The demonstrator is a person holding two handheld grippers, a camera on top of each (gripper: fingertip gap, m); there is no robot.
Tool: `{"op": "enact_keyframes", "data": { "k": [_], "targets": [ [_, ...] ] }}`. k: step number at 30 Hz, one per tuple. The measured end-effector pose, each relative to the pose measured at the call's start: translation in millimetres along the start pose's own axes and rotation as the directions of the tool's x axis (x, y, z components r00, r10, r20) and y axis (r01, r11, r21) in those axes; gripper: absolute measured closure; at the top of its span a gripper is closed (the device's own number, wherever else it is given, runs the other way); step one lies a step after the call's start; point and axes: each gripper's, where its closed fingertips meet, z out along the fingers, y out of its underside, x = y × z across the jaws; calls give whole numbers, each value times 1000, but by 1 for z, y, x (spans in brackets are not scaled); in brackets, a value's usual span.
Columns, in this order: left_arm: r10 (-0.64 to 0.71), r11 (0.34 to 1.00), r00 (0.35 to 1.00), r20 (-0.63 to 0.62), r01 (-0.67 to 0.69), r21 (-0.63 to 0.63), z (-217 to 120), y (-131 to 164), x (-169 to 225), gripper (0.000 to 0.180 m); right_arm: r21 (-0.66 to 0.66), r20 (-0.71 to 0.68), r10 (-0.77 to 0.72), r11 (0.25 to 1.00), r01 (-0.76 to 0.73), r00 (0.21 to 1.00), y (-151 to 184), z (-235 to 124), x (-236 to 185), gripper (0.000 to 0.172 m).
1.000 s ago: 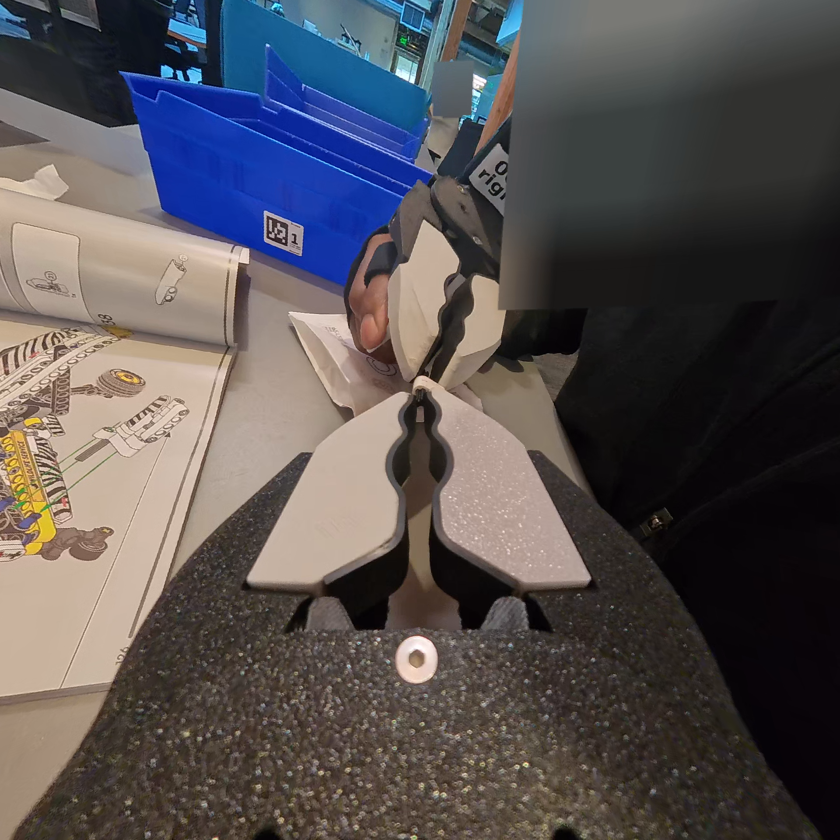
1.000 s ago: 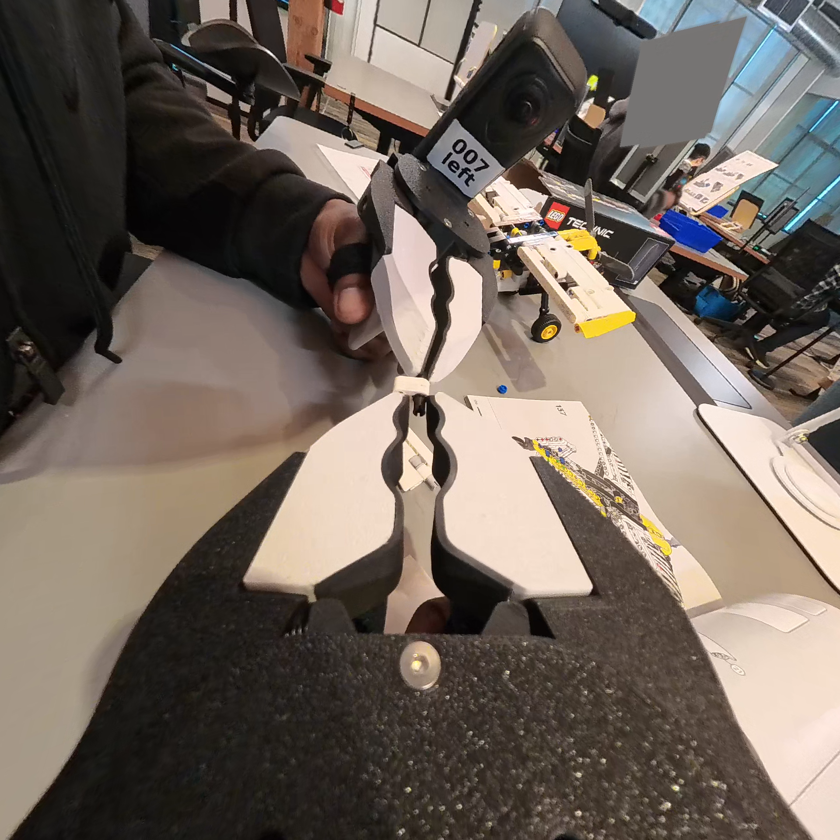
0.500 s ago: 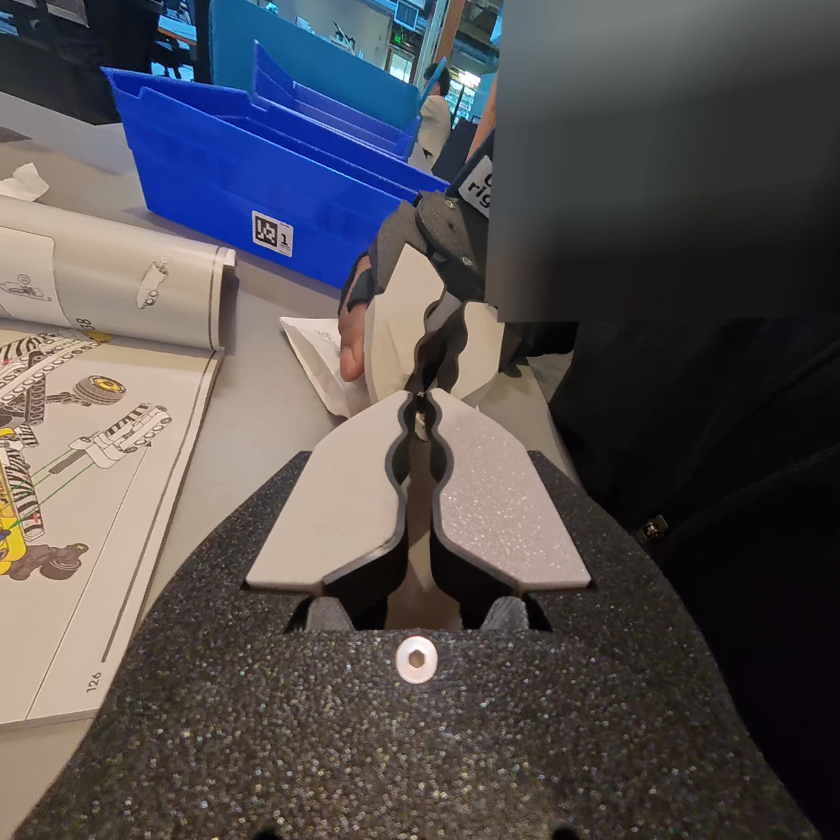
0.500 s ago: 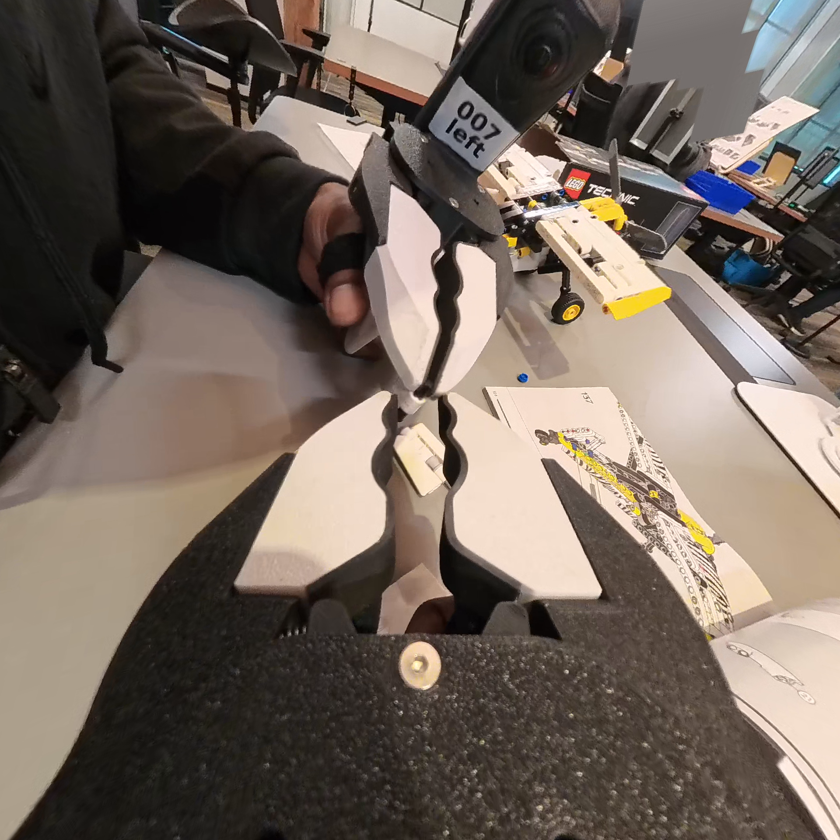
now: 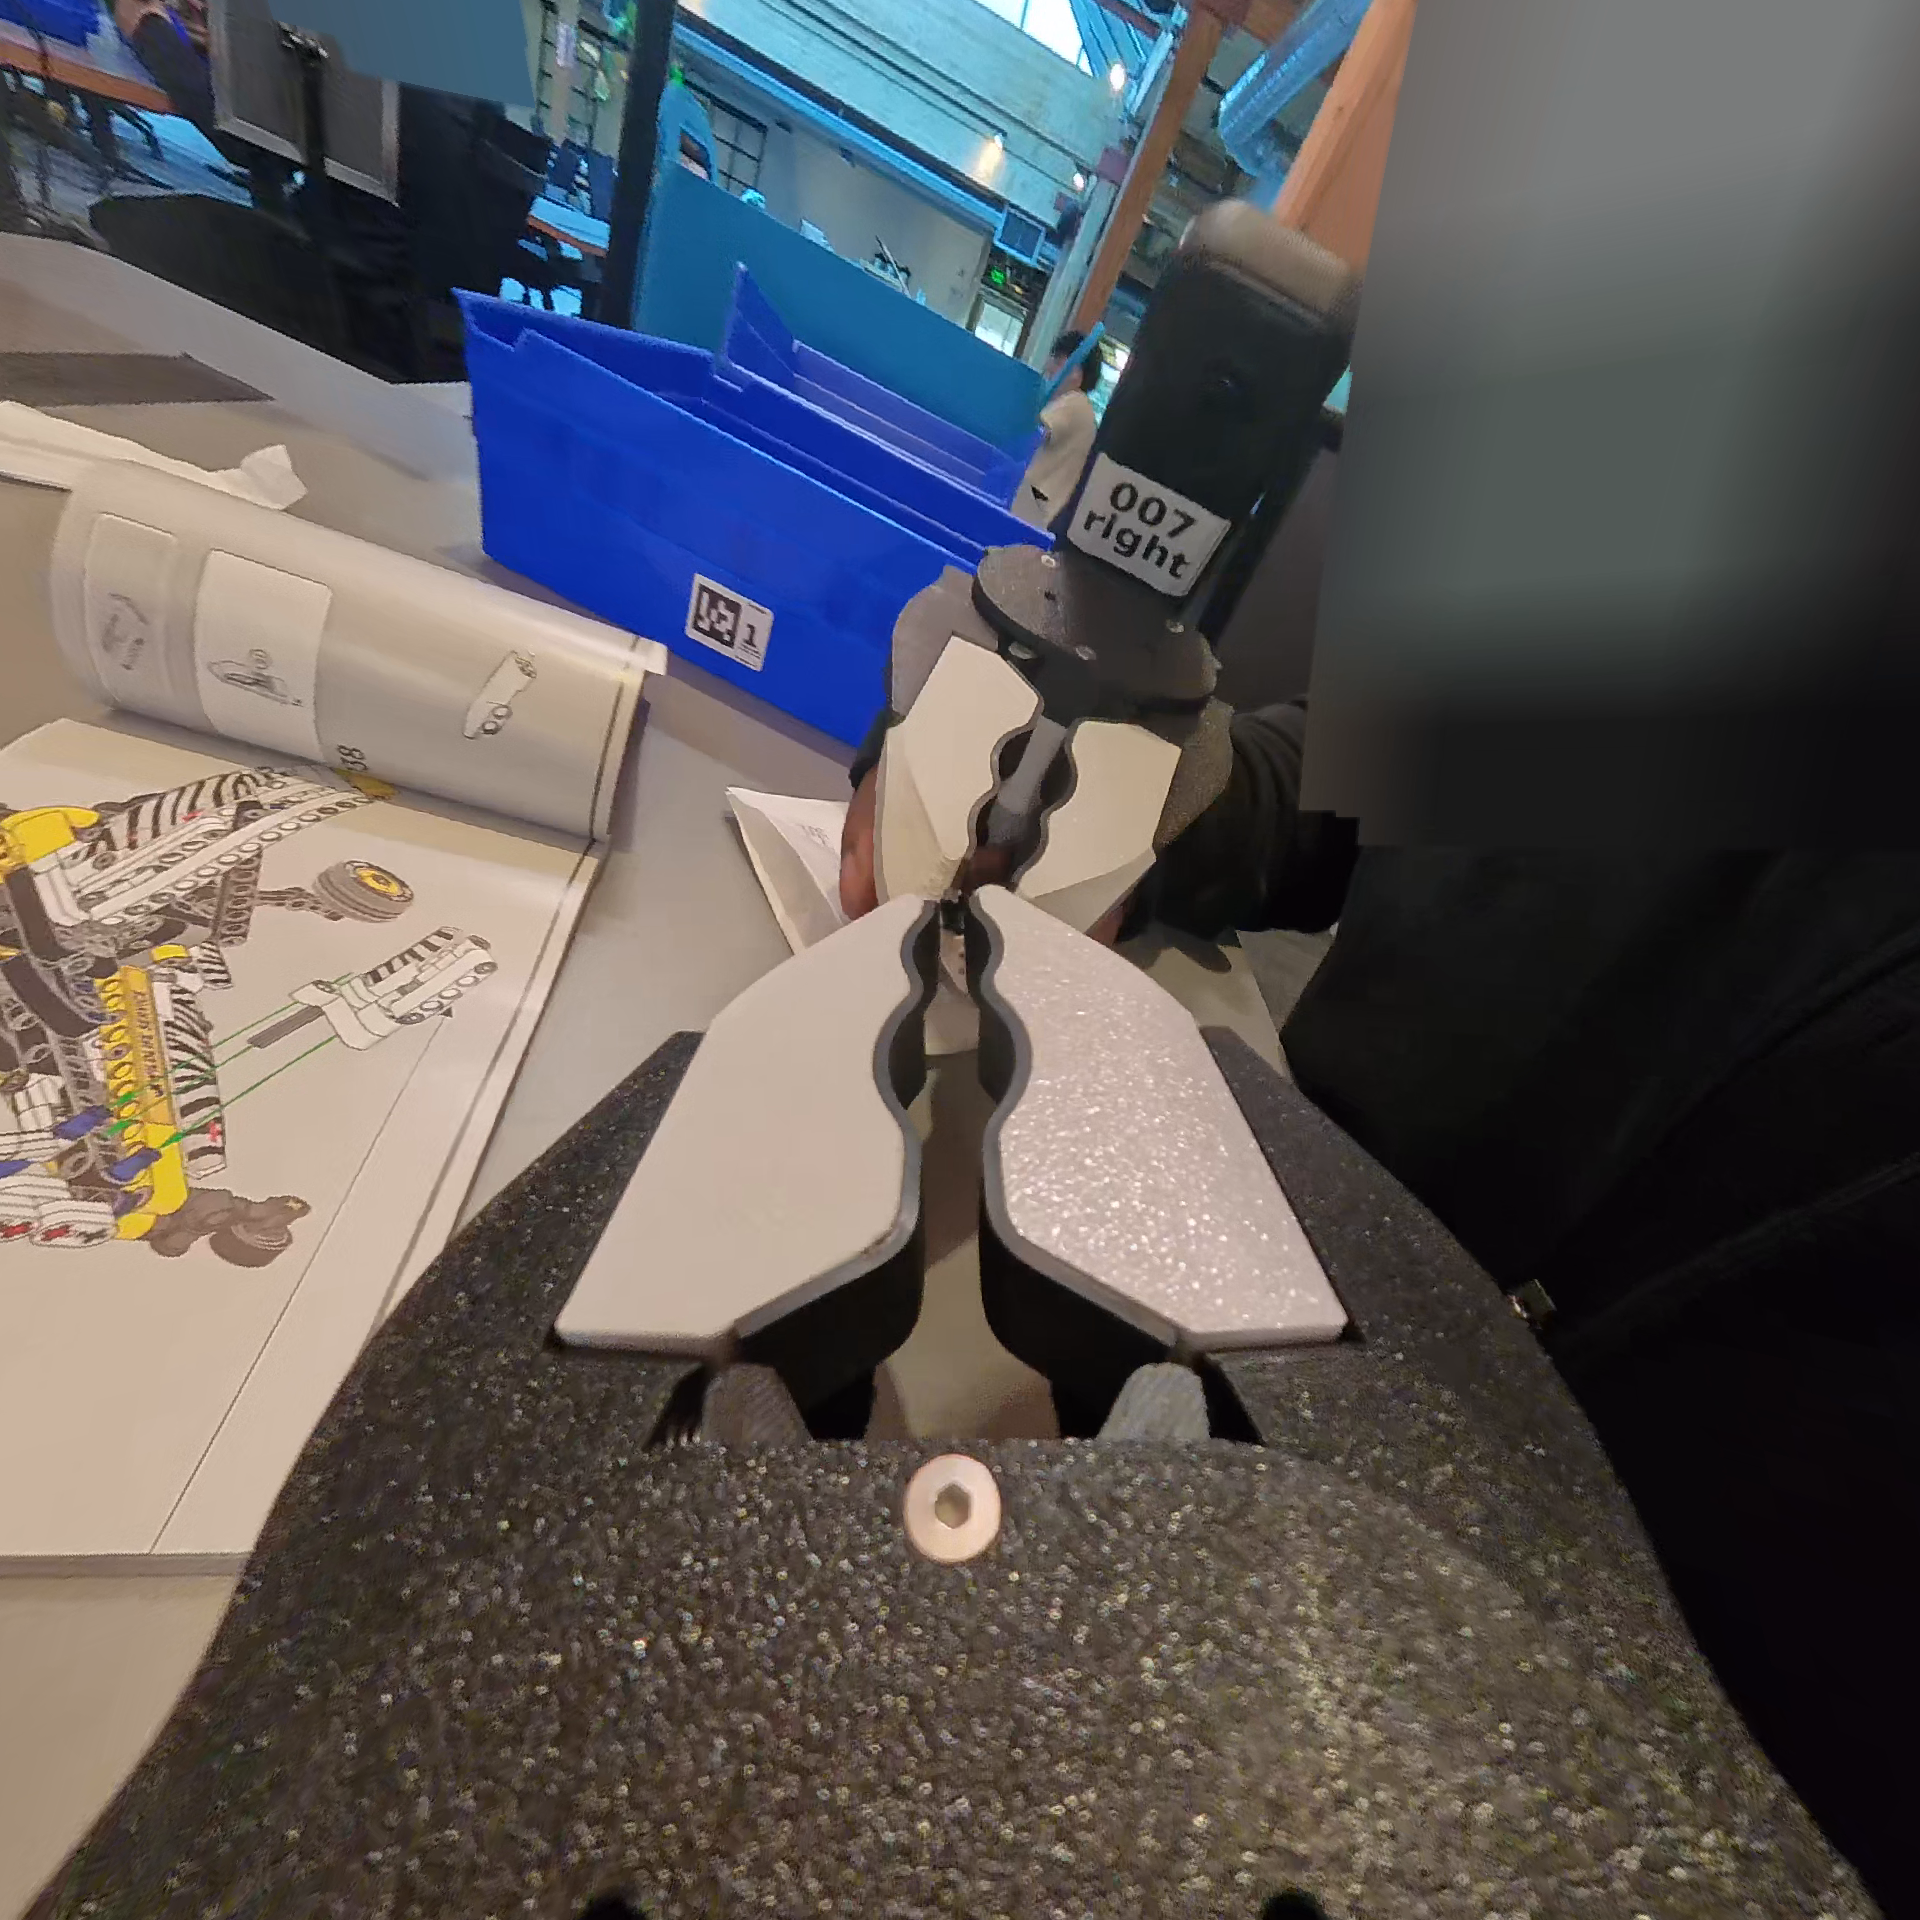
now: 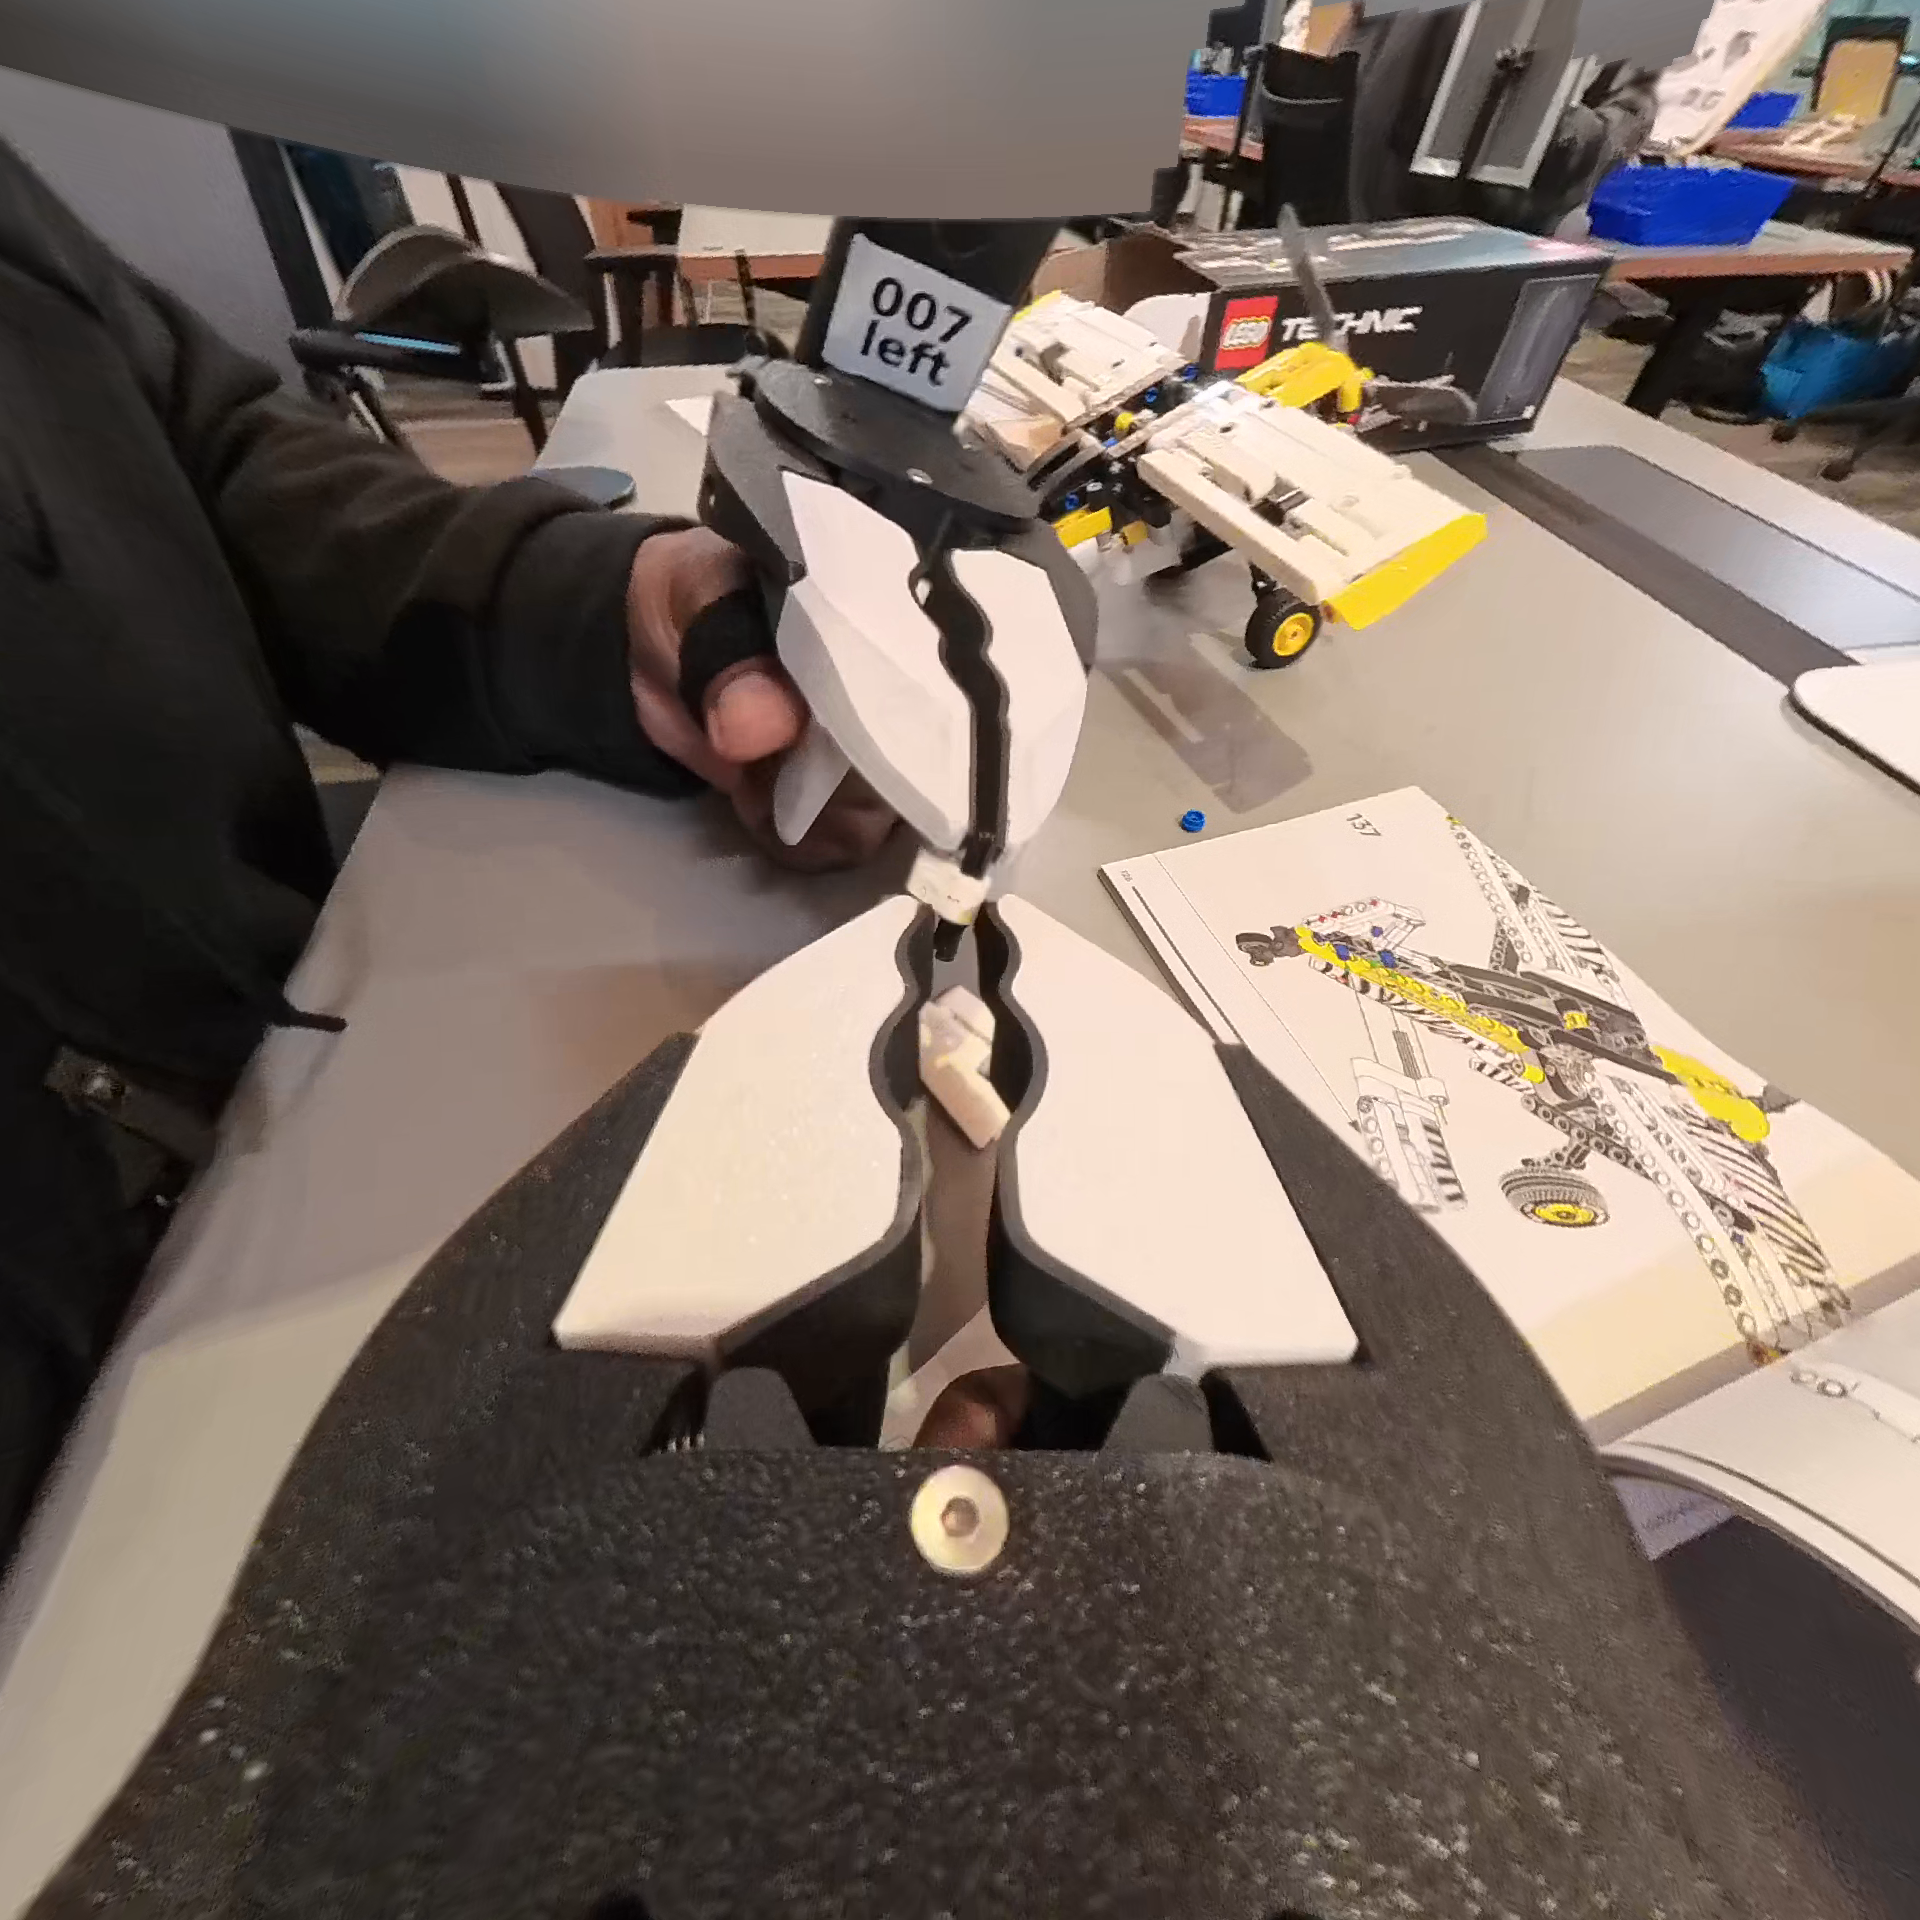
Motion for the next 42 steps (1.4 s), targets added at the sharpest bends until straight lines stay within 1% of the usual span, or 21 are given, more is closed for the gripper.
{"op": "enact_keyframes", "data": {
  "k": [3, 5, 10, 16, 19, 22, 24, 26, 29, 32, 34, 38, 42],
  "targets": [
    [-42, 998, 999, 10, 41, 53, -4, -7, -4, 174, 17, -40, 61, 998, -60, 997, -2, -1, 8, 164],
    [-60, 996, 998, 14, 59, 65, -4, -9, -5, 173, 30, -56, 80, 997, -78, 995, -3, -2, 10, 164],
    [-41, 999, 999, 36, 40, 30, 0, -4, -5, 171, 36, -71, 81, 996, -79, 994, -4, 0, 10, 164],
    [-73, 997, 996, 46, 73, 3, 1, 0, -8, 172, 35, -64, 89, 996, -87, 994, -5, -2, 14, 164],
    [-159, 987, 987, 34, 158, 33, 1, -3, -10, 173, 43, -98, 56, 998, -52, 994, -7, -2, 17, 164],
    [-278, 956, 960, 24, 275, 101, 0, -8, -16, 173, 38, -215, -66, 996, 75, 974, -10, -5, 27, 159],
    [-346, 929, 938, 11, 341, 145, 0, -12, -19, 173, -23, -306, -214, 976, 218, 928, -9, -4, 32, 154],
    [-406, 899, 914, -8, 400, 178, 0, -14, -21, 173, -100, -359, -365, 930, 354, 859, -7, -1, 31, 152],
    [-479, 853, 878, -15, 469, 231, -1, -15, -25, 173, -192, -447, -508, 859, 475, 737, -10, 1, 35, 149],
    [-532, 810, 846, -24, 517, 277, -3, -17, -30, 173, -264, -506, -589, 801, 537, 630, -15, 1, 41, 150],
    [-559, 790, 829, -33, 544, 281, -3, -15, -30, 173, -309, -522, -629, 769, 560, 575, -17, 1, 43, 151],
    [-596, 757, 802, -37, 576, 308, -4, -14, -33, 173, -374, -513, -693, 712, 595, 507, -15, 5, 43, 156],
    [-619, 737, 785, -29, 593, 325, -4, -12, -35, 173, -429, -498, -736, 669, 607, 459, -12, 8, 44, 160]
  ]
}}
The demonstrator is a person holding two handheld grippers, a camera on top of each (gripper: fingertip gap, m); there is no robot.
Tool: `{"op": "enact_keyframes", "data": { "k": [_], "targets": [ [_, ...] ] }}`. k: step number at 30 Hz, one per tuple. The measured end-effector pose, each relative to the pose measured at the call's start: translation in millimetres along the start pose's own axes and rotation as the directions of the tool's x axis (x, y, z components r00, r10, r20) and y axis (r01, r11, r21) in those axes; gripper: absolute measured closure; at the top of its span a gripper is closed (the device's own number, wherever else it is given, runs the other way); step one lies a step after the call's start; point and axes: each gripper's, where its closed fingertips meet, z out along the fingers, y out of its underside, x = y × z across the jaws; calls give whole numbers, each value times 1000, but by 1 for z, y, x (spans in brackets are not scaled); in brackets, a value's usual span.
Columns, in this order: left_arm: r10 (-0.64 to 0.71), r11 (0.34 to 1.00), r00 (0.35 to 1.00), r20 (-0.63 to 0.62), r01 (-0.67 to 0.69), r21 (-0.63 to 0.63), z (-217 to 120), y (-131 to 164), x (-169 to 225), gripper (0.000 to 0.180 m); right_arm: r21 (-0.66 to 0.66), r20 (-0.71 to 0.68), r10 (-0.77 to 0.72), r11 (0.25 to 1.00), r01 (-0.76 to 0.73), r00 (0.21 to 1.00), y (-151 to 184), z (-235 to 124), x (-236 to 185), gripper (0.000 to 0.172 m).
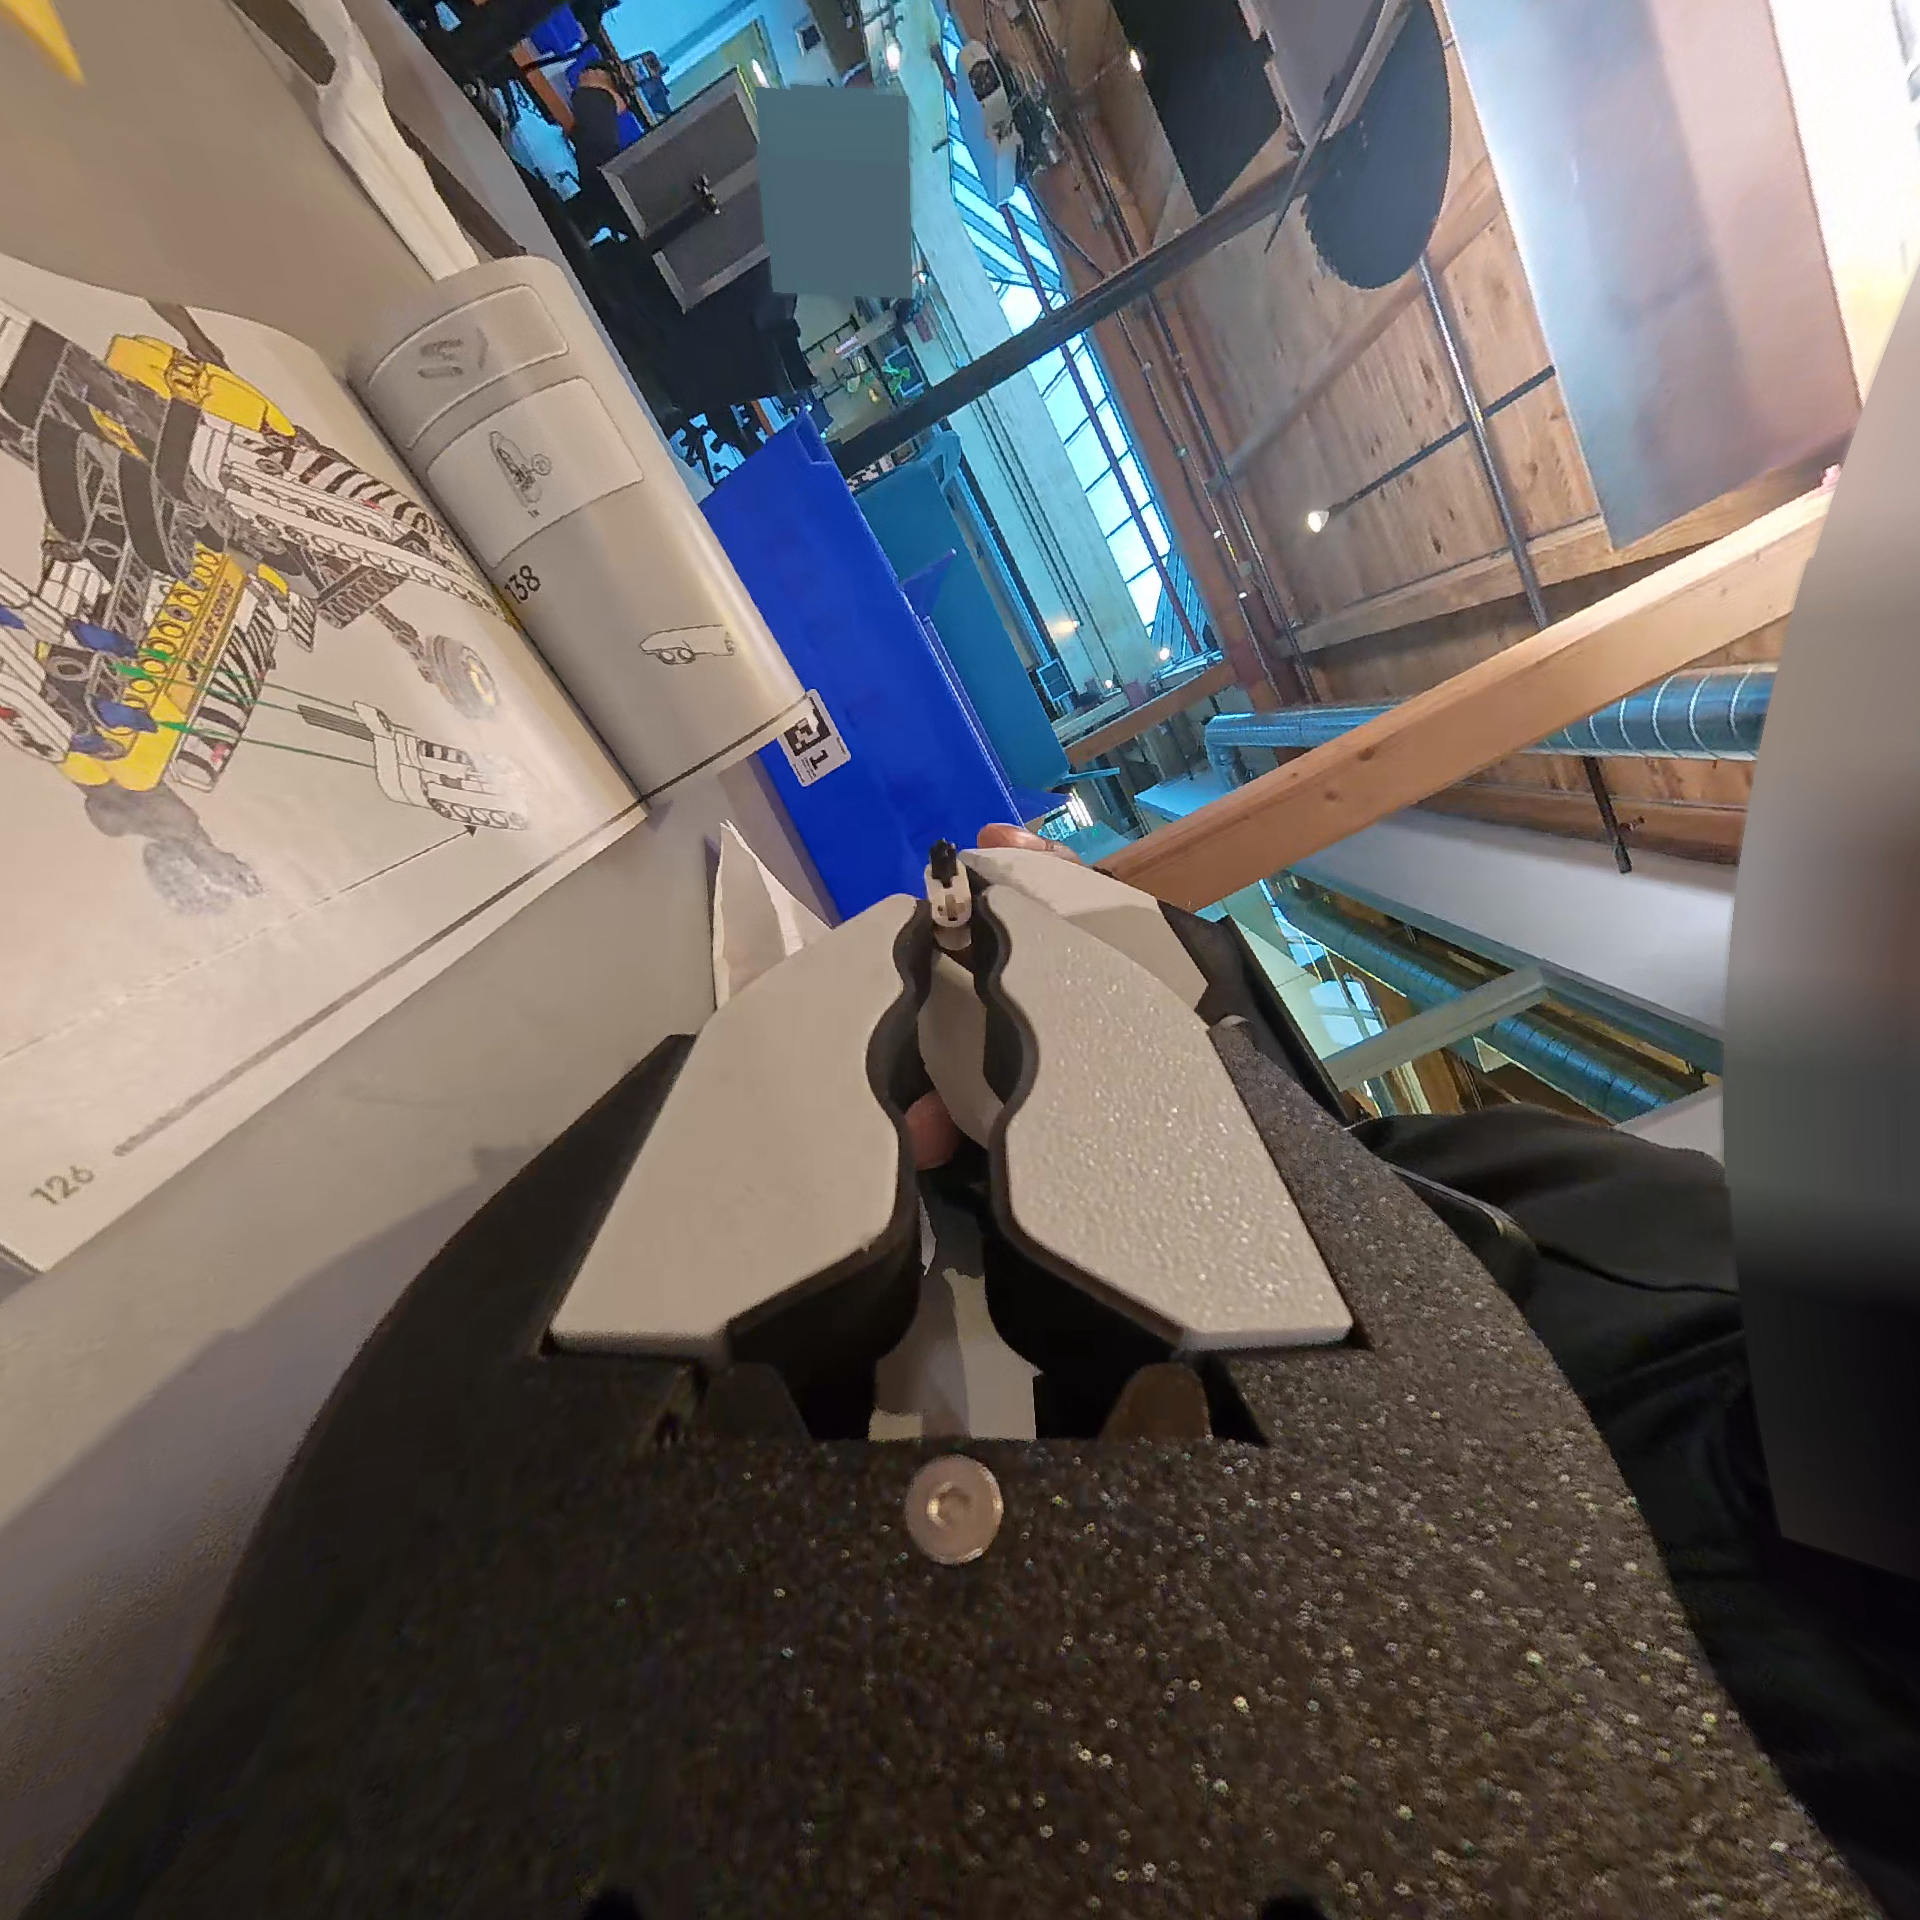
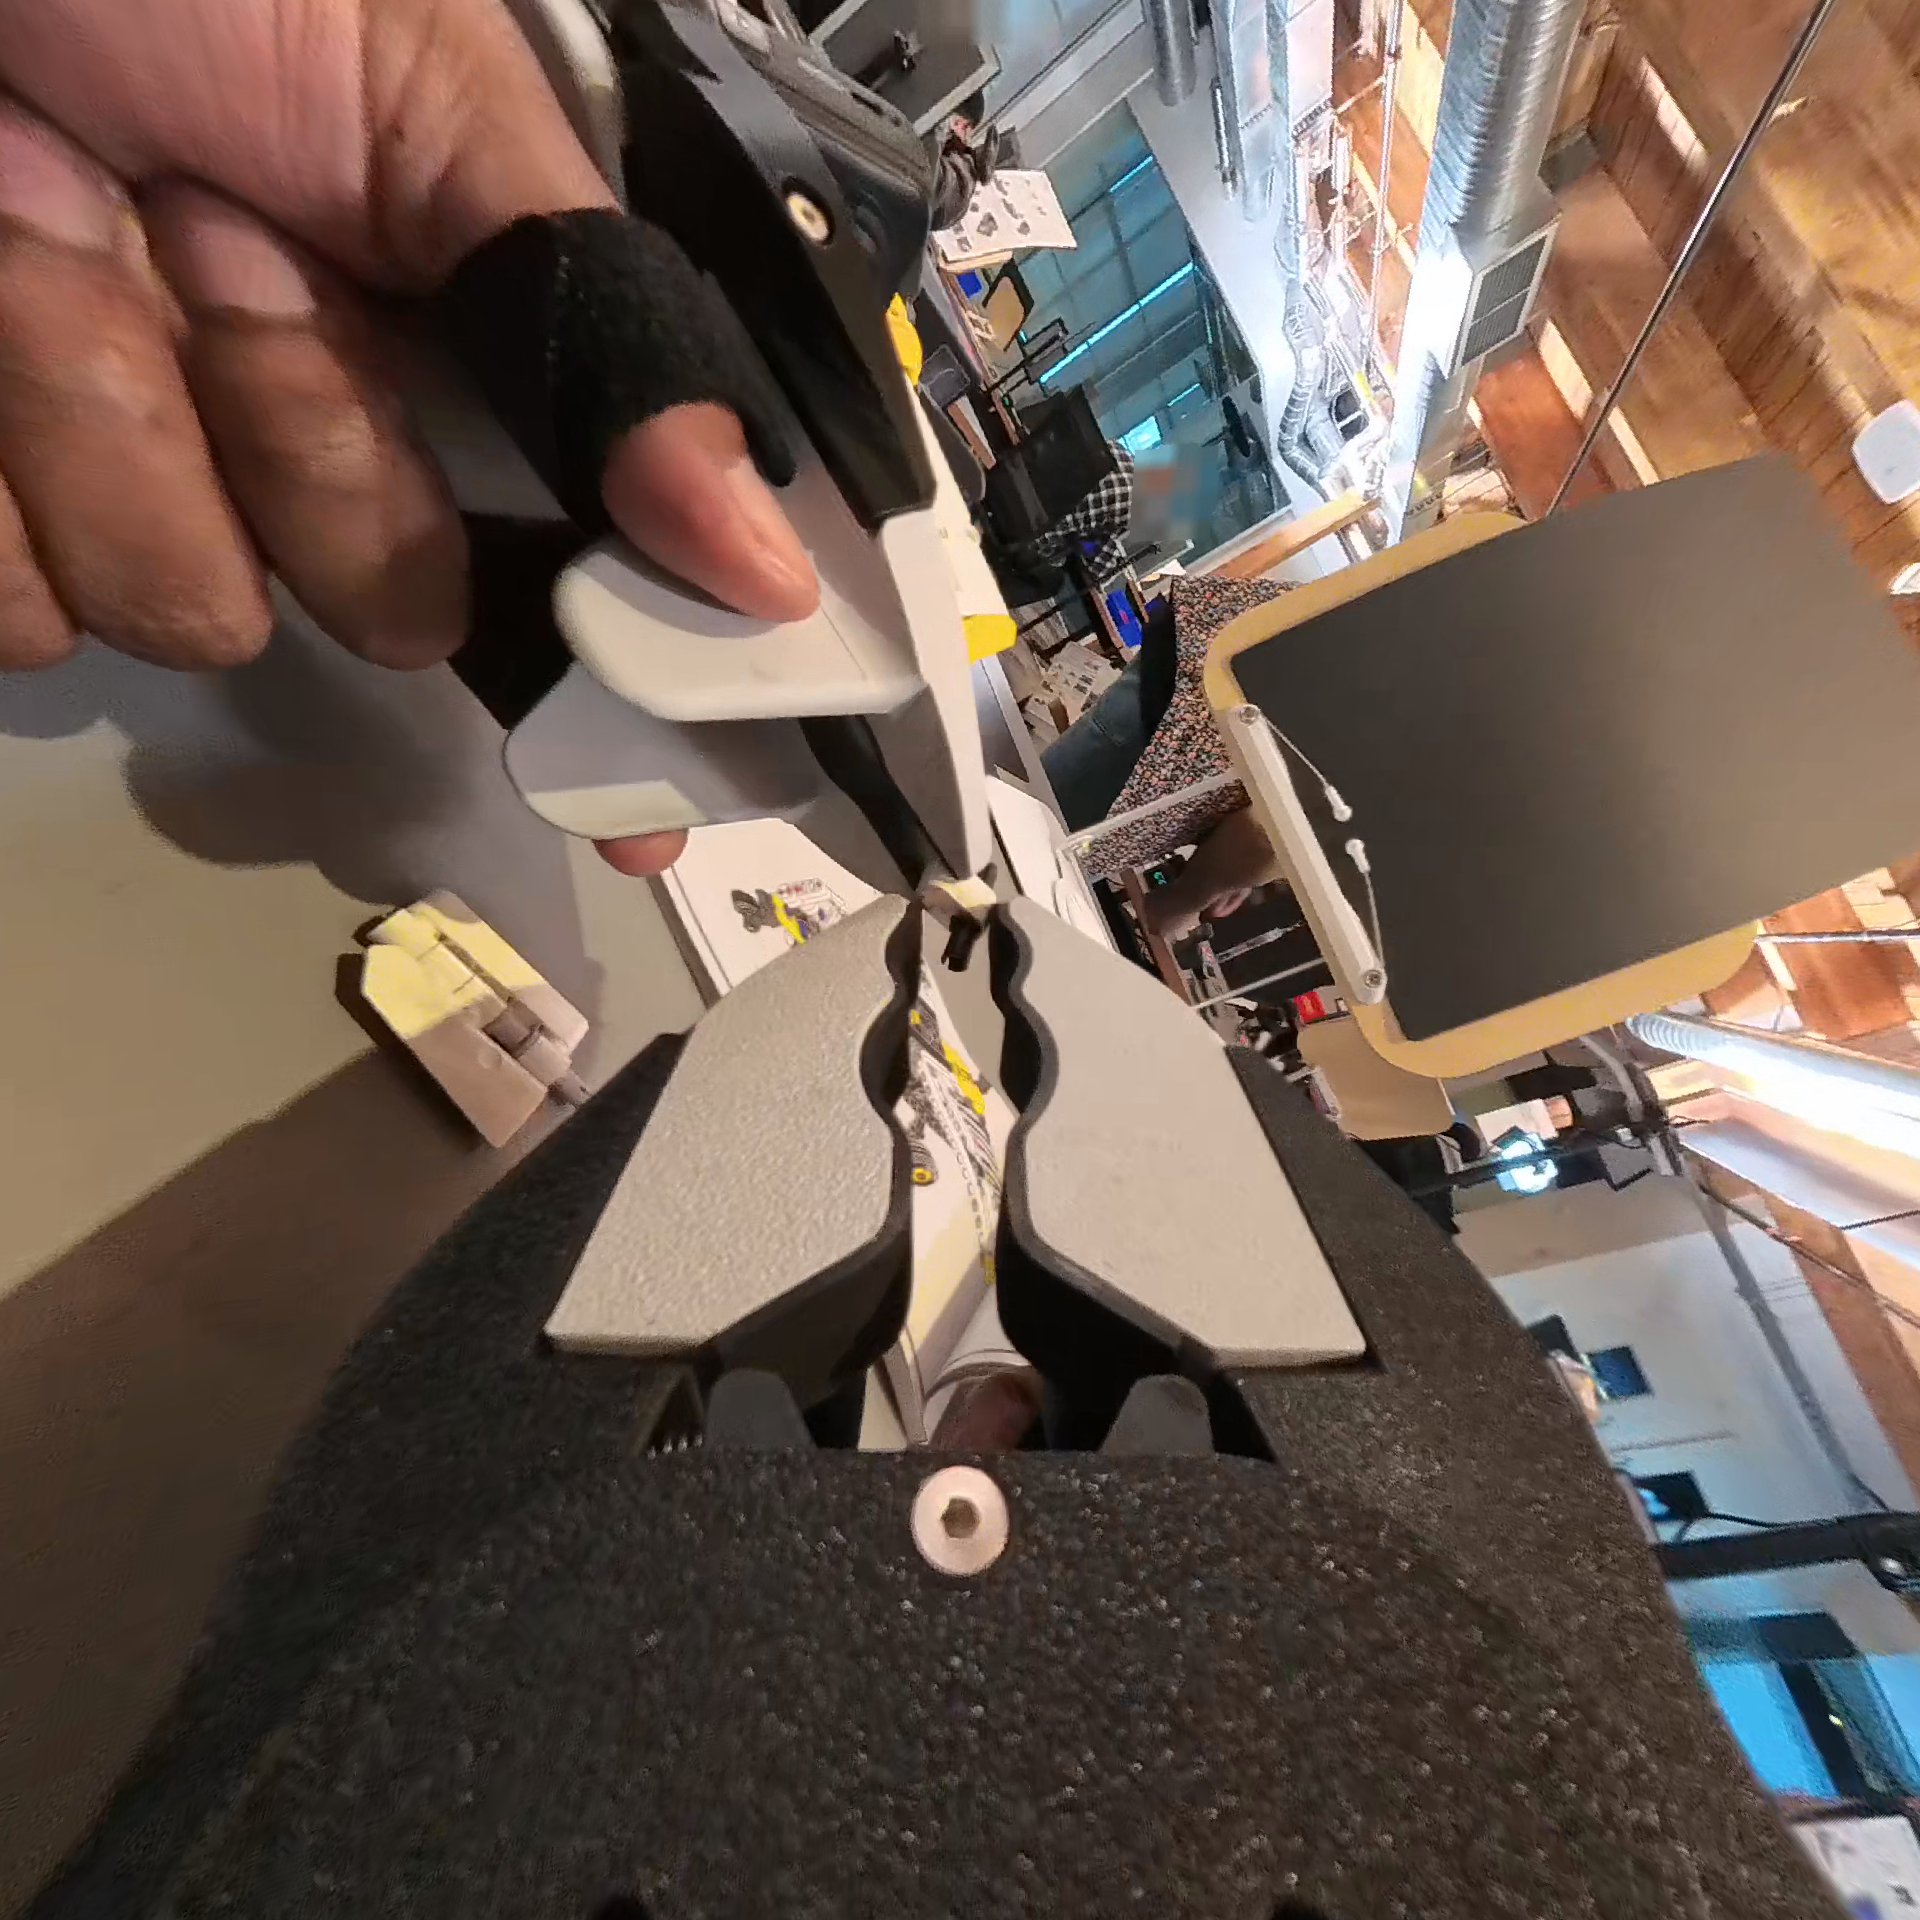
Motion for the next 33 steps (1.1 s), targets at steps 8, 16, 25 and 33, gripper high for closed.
{"op": "enact_keyframes", "data": {
  "k": [8, 16, 25, 33],
  "targets": [
    [6, 1000, 1000, -7, -6, 0, 0, 1, 1, 173, 43, 102, 179, 982, -185, 978, -1, 0, 0, 161],
    [-25, 1000, 1000, 8, 25, 8, 1, 0, -3, 173, 34, 62, 64, 997, -67, 996, 2, 2, -2, 161],
    [-15, 999, 999, 47, 13, 34, -1, -1, -6, 173, -1, -23, -133, 991, 133, 991, -2, 3, -5, 164],
    [7, 1000, 999, 53, -9, 20, -1, 1, -5, 173, 27, 21, -28, 999, 27, 999, -2, 2, -5, 164]
  ]
}}
